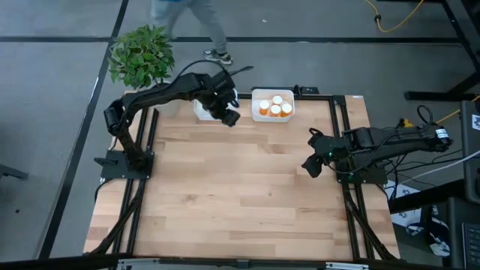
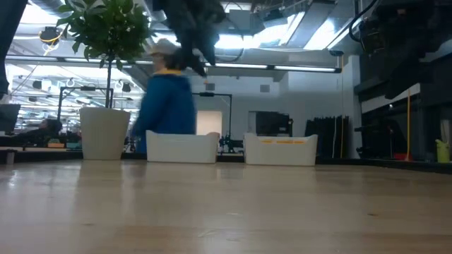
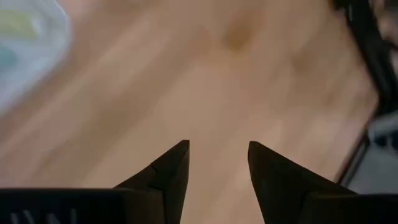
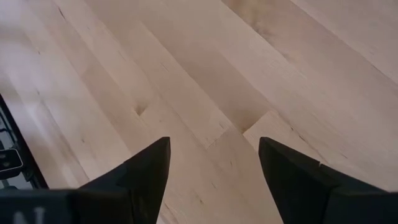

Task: Pick and place medicine bottles into bin by pill shape (circle, oval)
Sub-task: Return to Home Position

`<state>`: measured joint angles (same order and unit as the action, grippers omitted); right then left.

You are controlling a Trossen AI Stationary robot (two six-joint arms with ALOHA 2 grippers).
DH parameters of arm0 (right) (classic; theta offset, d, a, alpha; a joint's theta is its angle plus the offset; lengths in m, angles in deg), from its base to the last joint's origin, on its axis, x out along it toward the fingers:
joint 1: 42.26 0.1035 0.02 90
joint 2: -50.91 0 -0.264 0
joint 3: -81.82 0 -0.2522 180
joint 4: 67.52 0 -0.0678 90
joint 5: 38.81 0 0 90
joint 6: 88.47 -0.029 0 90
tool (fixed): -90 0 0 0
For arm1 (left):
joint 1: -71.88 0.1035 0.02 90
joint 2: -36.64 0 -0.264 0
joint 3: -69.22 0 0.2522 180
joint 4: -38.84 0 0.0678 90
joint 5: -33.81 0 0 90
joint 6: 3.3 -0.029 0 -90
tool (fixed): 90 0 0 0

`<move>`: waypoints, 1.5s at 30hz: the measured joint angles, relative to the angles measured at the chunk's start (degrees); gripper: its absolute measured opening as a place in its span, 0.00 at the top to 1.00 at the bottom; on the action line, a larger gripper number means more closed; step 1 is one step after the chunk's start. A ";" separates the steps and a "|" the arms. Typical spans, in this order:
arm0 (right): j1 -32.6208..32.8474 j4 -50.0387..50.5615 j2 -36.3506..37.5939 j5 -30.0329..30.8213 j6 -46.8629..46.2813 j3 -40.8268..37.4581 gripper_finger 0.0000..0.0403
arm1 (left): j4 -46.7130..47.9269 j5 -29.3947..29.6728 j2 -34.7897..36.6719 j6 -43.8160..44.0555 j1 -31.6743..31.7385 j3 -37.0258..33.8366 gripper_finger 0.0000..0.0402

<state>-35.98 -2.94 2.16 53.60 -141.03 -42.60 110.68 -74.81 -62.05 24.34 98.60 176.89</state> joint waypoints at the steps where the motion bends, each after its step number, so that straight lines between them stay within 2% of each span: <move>1: 0.02 -0.04 0.02 0.00 -0.44 0.00 0.39 | 3.28 -0.52 0.00 -1.03 -0.91 1.91 0.61; 3: 0.01 -0.08 0.00 0.00 -1.04 0.00 0.39 | 7.75 -0.22 0.01 -0.67 -2.99 4.93 0.61; 6: 0.02 -0.15 0.02 -0.02 -1.14 0.00 0.39 | 14.19 4.30 1.20 -5.21 -8.11 5.96 0.62; 12: 0.00 -0.33 0.02 -0.02 -1.07 0.00 0.39 | 23.04 29.26 7.41 -4.07 -18.33 4.76 0.61; 16: 0.02 -0.90 0.02 0.07 -2.68 0.00 0.39 | 26.08 39.42 13.12 -2.60 -24.80 1.87 0.62; 19: 0.01 -3.53 0.02 0.89 -0.86 0.00 0.39 | 21.06 45.65 20.70 -2.44 -27.88 -4.97 0.61; 22: 0.00 -8.86 0.02 1.06 3.11 0.00 0.39 | 9.73 46.51 31.09 -2.66 -29.55 -16.41 0.61; 26: 0.00 -17.17 0.02 1.01 10.44 0.00 0.39 | -14.43 45.57 46.97 -7.74 -29.56 -36.84 0.61; 29: 0.00 -21.40 0.02 0.92 14.83 0.00 0.39 | -34.02 40.00 57.93 -11.25 -28.42 -52.06 0.61; 32: 0.00 -22.86 0.02 0.63 17.18 0.00 0.39 | -49.58 37.78 67.56 -12.97 -27.20 -64.97 0.61; 35: 0.00 -22.82 0.04 0.53 17.51 0.00 0.39 | -58.10 37.36 75.72 -13.05 -26.63 -74.85 0.61; 38: 0.00 -22.80 0.04 0.47 16.97 0.00 0.39 | -64.51 37.40 82.19 -14.19 -26.70 -80.89 0.61; 41: 0.00 -22.77 0.04 -0.10 17.01 0.00 0.39 | -66.17 37.06 86.01 -17.48 -27.21 -84.37 0.61; 45: 0.00 -22.76 0.04 -0.61 17.05 0.00 0.39 | -66.32 36.61 88.72 -15.68 -28.06 -88.66 0.61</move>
<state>-35.98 -25.69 2.20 52.99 -123.99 -42.60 44.36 -38.20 26.67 8.66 70.54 88.23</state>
